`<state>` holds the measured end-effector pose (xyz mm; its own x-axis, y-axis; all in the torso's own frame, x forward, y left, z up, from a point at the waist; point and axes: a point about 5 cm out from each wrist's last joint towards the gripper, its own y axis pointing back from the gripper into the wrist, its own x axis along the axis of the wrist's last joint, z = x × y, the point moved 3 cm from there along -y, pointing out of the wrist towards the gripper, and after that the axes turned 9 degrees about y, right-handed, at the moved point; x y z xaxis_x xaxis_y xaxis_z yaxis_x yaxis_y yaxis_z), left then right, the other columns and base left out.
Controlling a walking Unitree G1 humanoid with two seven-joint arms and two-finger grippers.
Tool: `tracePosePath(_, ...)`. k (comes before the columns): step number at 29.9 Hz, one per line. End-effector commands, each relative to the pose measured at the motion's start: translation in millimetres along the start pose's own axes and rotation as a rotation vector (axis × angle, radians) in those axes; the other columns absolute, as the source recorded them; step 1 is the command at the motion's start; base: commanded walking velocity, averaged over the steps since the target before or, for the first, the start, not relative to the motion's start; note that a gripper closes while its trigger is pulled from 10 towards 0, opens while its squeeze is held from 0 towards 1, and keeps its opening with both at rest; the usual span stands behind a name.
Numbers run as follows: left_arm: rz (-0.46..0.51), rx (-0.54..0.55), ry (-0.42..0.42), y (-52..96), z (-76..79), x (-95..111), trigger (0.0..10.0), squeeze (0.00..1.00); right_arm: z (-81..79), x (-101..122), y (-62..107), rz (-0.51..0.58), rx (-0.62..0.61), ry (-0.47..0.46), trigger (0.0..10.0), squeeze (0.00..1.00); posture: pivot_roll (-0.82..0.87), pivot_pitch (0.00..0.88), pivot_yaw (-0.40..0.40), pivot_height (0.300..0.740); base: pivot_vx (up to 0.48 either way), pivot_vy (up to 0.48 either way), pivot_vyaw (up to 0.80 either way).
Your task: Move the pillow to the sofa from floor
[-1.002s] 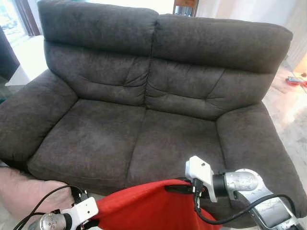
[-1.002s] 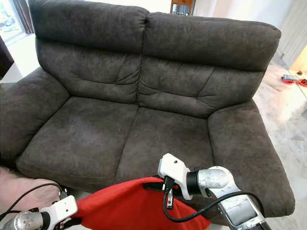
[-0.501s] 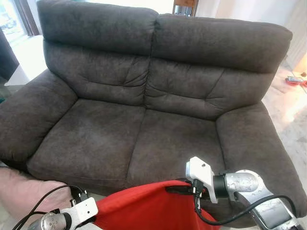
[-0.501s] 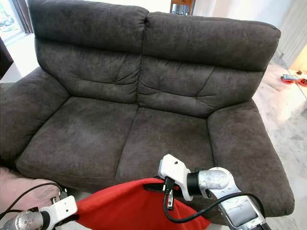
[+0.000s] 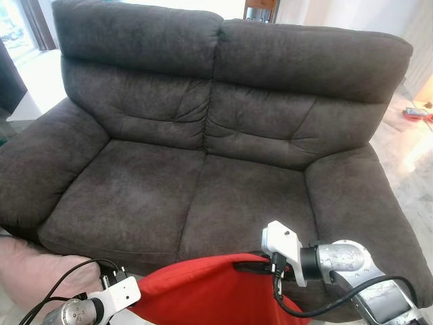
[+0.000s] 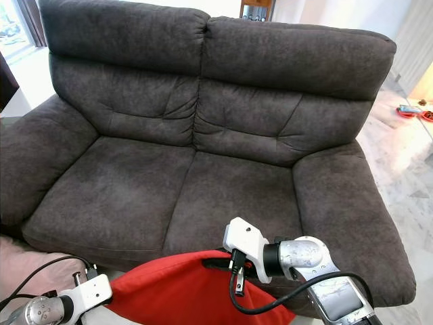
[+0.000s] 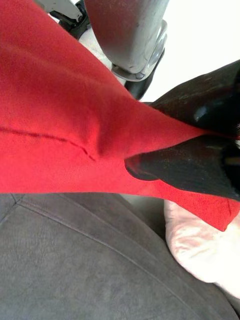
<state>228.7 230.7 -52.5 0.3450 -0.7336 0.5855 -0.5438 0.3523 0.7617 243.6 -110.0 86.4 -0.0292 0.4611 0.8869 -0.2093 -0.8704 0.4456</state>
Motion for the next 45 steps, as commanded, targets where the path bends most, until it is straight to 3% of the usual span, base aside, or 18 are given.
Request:
tracePosePath(1,0.016,-0.008,-0.034,-2.2,3.4,4,0.0,0.0,5.1,22,2.0,0.081,-0.022,0.086,10.0,0.0,0.09,0.0,-0.063,0.738,0.0,0.0,0.0)
tracePosePath(4,0.049,0.032,-0.036,-2.9,0.1,10,0.0,0.0,9.7,20,1.0,0.082,-0.064,0.085,10.0,0.0,0.09,0.0,-0.062,0.738,0.0,0.0,0.0)
tracePosePath(6,0.129,0.181,0.007,-0.7,-20.6,26,0.0,0.0,14.7,16,1.7,0.093,-0.131,0.07,10.0,0.0,0.1,0.0,-0.064,0.738,0.0,0.0,0.0)
tracePosePath(8,0.154,0.231,0.023,0.7,-27.8,30,0.0,0.0,16.9,15,2.3,0.1,-0.16,0.064,10.0,0.0,0.1,0.0,-0.065,0.738,0.0,0.0,0.0)
tracePosePath(10,0.244,0.357,0.084,6.4,-46.3,47,0.0,0.0,24.8,7,5.2,0.101,-0.259,0.038,10.0,0.0,0.11,0.0,-0.068,0.738,0.0,0.0,0.0)
tracePosePath(11,0.391,0.466,0.142,15.7,-62.5,72,10.0,0.0,33.6,-8,11.1,0.086,-0.396,-0.017,10.0,0.0,0.11,0.0,-0.069,0.738,0.0,0.0,0.0)
tracePosePath(13,0.434,0.497,0.154,19.3,-66.9,80,10.0,0.0,35.4,-12,13.2,0.08,-0.436,-0.025,10.0,0.0,0.11,0.0,-0.068,0.738,0.0,0.0,0.0)
tracePosePath(15,0.557,0.607,0.199,31.0,-80.5,103,10.0,0.0,34.9,-27,16.0,0.038,-0.513,-0.066,10.0,0.0,0.11,0.0,-0.064,0.738,0.0,0.0,0.0)
tracePosePath(17,0.669,0.691,0.225,43.4,-90.4,128,10.0,0.0,36.5,-36,19.4,-0.019,-0.597,-0.04,10.0,0.0,0.11,0.0,-0.06,0.738,0.0,0.0,0.0)
tracePosePath(19,0.711,0.719,0.227,48.6,-92.7,139,10.0,0.0,38.4,-37,21.2,-0.015,-0.644,-0.055,10.0,0.0,0.11,0.0,-0.059,0.738,0.0,0.0,0.0)
tracePosePath(24,0.819,0.778,0.288,59.8,-96.8,165,10.0,0.0,48.7,-28,28.6,0.049,-0.824,-0.084,10.0,0.0,0.11,0.0,-0.057,0.738,0.0,0.0,0.0)
tracePosePath(28,0.903,0.806,0.336,65.4,-85.7,191,10.0,0.0,60.0,-14,34.7,0.167,-1.055,-0.196,10.0,0.0,0.11,0.0,-0.056,0.738,0.0,0.0,0.0)
tracePosePath(35,0.93,0.8,0.313,68.8,-74.2,206,10.0,0.0,64.3,-2,26.4,0.214,-1.109,-0.207,10.0,0.0,0.11,0.0,-0.06,0.738,0.0,-0.082,0.0)
tracePosePath(45,0.925,0.792,0.305,69.4,-73.4,210,10.0,0.0,74.0,0,27.3,0.241,-1.2,-0.255,10.0,0.0,0.1,0.0,-0.064,0.738,0.0,-0.303,-0.35)
